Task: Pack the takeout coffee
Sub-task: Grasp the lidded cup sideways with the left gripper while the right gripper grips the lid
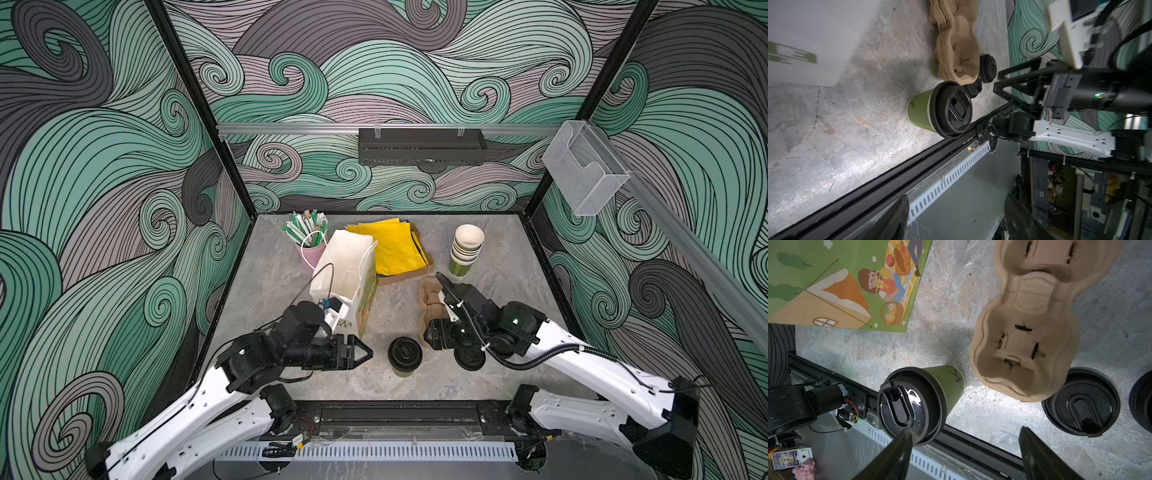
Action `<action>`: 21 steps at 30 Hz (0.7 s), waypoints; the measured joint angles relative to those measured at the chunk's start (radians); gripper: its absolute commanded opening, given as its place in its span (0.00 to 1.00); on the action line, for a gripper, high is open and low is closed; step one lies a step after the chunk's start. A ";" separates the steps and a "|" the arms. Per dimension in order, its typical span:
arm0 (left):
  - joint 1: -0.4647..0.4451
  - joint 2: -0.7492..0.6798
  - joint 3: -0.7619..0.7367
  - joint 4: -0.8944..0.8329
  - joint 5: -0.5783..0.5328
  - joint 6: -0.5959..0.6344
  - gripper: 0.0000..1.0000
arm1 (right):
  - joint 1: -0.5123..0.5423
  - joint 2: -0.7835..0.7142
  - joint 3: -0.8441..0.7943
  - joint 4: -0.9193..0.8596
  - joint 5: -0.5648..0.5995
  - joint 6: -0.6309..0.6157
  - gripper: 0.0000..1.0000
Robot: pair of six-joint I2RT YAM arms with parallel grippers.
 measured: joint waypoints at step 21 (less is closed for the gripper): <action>-0.319 0.180 -0.232 0.355 -0.531 -0.425 0.47 | 0.000 -0.077 -0.083 0.078 -0.187 -0.009 0.78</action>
